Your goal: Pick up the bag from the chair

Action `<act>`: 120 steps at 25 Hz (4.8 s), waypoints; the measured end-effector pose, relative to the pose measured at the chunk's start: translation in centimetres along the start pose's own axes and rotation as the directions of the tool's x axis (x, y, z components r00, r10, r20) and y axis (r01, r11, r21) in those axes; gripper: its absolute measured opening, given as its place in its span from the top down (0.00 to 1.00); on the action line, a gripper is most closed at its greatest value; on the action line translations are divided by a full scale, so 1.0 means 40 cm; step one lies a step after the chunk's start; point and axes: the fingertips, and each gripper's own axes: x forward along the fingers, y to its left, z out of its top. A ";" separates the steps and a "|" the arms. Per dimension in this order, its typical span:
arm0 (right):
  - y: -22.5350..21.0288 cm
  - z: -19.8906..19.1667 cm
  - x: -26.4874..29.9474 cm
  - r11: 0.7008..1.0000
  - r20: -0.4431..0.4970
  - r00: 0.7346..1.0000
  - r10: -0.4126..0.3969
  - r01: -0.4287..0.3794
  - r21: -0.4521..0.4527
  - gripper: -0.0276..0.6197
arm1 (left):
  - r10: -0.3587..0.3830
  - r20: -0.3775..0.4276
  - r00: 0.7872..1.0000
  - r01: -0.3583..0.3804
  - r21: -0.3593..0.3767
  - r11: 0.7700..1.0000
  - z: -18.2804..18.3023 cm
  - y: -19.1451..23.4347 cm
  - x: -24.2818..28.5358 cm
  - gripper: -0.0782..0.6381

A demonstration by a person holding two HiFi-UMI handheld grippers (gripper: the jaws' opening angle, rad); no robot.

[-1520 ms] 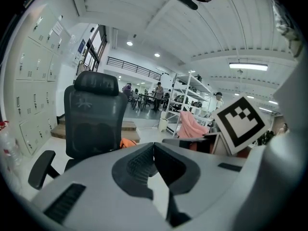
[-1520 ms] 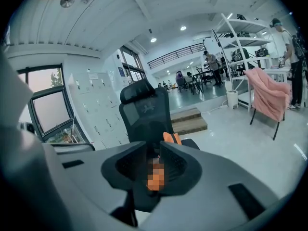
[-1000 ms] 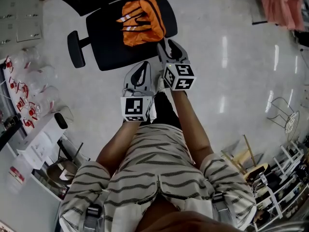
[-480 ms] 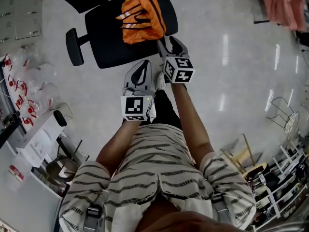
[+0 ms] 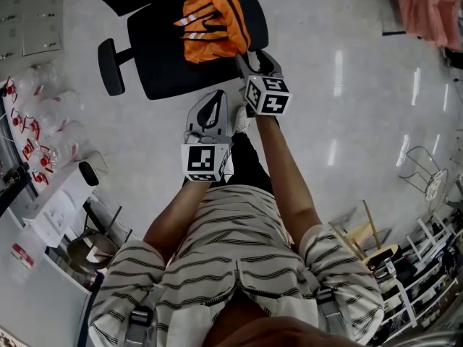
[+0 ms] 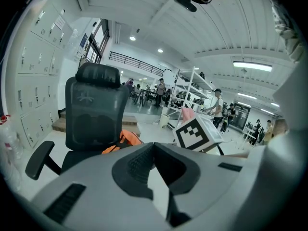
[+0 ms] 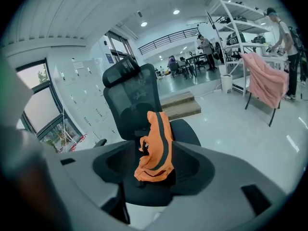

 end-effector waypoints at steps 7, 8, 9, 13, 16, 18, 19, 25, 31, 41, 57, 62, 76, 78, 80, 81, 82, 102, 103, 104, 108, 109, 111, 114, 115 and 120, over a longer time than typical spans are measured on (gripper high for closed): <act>-0.012 -0.025 0.034 1.000 -0.031 0.999 0.008 -0.008 0.018 0.57 | 0.001 -0.016 1.000 -0.001 -0.004 1.000 -0.016 0.006 0.006 0.86; -0.013 -0.027 0.039 1.000 -0.034 0.999 0.009 -0.009 0.023 0.57 | 0.000 -0.018 1.000 0.000 -0.005 1.000 -0.017 0.007 0.006 0.86; -0.014 -0.029 0.043 1.000 -0.036 0.999 0.009 -0.008 0.028 0.56 | -0.001 -0.019 1.000 0.001 -0.006 1.000 -0.017 0.006 0.006 0.86; -0.023 -0.033 0.056 0.999 -0.044 0.999 0.001 0.000 0.039 0.56 | -0.006 -0.021 1.000 0.006 -0.004 1.000 -0.019 0.001 0.006 0.86; -0.027 -0.034 0.070 0.999 -0.047 0.999 -0.004 0.005 0.034 0.56 | -0.010 -0.025 1.000 0.010 -0.006 1.000 -0.025 0.001 0.008 0.86; -0.029 -0.038 0.079 0.999 -0.051 0.999 -0.006 0.008 0.037 0.56 | -0.010 -0.029 1.000 0.010 -0.009 1.000 -0.029 0.003 0.006 0.86; -0.031 -0.041 0.084 0.999 -0.054 0.999 -0.009 0.011 0.040 0.56 | -0.010 -0.030 0.999 0.010 -0.010 1.000 -0.030 0.004 0.007 0.86; -0.042 -0.054 0.117 0.999 -0.079 0.997 -0.022 0.026 0.045 0.54 | -0.011 -0.040 0.999 0.010 -0.017 1.000 -0.038 0.013 0.009 0.86; -0.056 -0.073 0.142 0.997 -0.094 0.995 -0.041 0.048 0.068 0.53 | -0.011 -0.046 0.999 0.009 -0.026 1.000 -0.044 0.023 0.008 0.86; -0.060 -0.074 0.169 0.996 -0.099 0.994 -0.037 0.044 0.073 0.53 | -0.007 -0.053 0.999 0.006 -0.031 1.000 -0.049 0.028 0.013 0.86; -0.072 -0.096 0.168 0.997 -0.137 0.989 -0.050 0.059 0.060 0.83 | 0.008 -0.055 0.998 -0.010 -0.035 0.999 -0.051 0.042 0.015 0.86; -0.068 -0.099 0.159 0.996 -0.123 0.992 -0.037 0.047 0.078 0.87 | 0.007 -0.049 0.999 -0.009 -0.032 0.999 -0.045 0.039 0.013 0.86; -0.053 -0.091 0.152 0.997 -0.107 0.994 -0.016 0.024 0.072 0.91 | 0.019 -0.045 0.999 -0.020 -0.031 0.999 -0.034 0.050 0.013 0.86; -0.045 -0.088 0.149 0.998 -0.104 0.994 -0.013 0.019 0.056 0.91 | 0.018 -0.043 0.999 -0.019 -0.025 0.999 -0.031 0.050 0.011 0.86; -0.034 -0.084 0.147 0.999 -0.102 0.995 -0.005 0.009 0.037 0.92 | 0.019 -0.037 0.999 -0.019 -0.019 1.000 -0.025 0.050 0.009 0.86; -0.030 -0.081 0.145 0.999 -0.099 0.995 0.000 0.003 0.036 0.92 | 0.020 -0.032 0.999 -0.020 -0.018 1.000 -0.021 0.050 0.007 0.86; -0.028 -0.078 0.143 0.999 -0.095 0.995 0.005 -0.001 0.039 0.92 | 0.021 -0.027 0.999 -0.022 -0.017 1.000 -0.018 0.049 0.006 0.86; 0.053 0.007 0.114 0.997 -0.035 0.997 0.071 -0.070 0.032 0.92 | 0.053 0.029 0.998 -0.053 0.010 0.999 0.042 0.070 -0.025 0.86; 0.057 0.011 0.113 0.997 -0.034 0.997 0.075 -0.074 0.031 0.92 | 0.055 0.032 0.998 -0.055 0.011 0.998 0.045 0.070 -0.026 0.86; 0.060 0.014 0.111 0.997 -0.033 0.996 0.078 -0.077 0.031 0.92 | 0.056 0.034 0.998 -0.056 0.012 0.998 0.048 0.070 -0.027 0.86; 0.073 0.035 0.099 0.995 -0.019 0.995 0.093 -0.092 0.037 0.92 | 0.060 0.046 0.997 -0.061 0.019 0.998 0.061 0.066 -0.036 0.86; 0.077 0.040 0.095 0.995 -0.017 0.995 0.096 -0.096 0.037 0.92 | 0.062 0.049 0.997 -0.063 0.020 0.998 0.064 0.065 -0.039 0.86; 0.083 0.046 0.088 0.994 -0.013 0.995 0.103 -0.102 0.037 0.92 | 0.066 0.054 0.996 -0.067 0.024 0.997 0.068 0.064 -0.043 0.86; 0.096 0.055 0.077 0.994 -0.009 0.994 0.110 -0.109 0.021 0.92 | 0.076 0.060 0.995 -0.077 0.027 0.997 0.074 0.069 -0.050 0.86; 0.102 0.059 0.071 0.994 -0.007 0.994 0.112 -0.112 0.017 0.92 | 0.079 0.064 0.995 -0.081 0.027 0.996 0.079 0.071 -0.054 0.86; 0.126 0.084 0.042 0.992 0.016 0.992 0.124 -0.124 0.022 0.93 | 0.094 0.087 0.992 -0.097 0.027 0.995 0.100 0.077 -0.071 0.86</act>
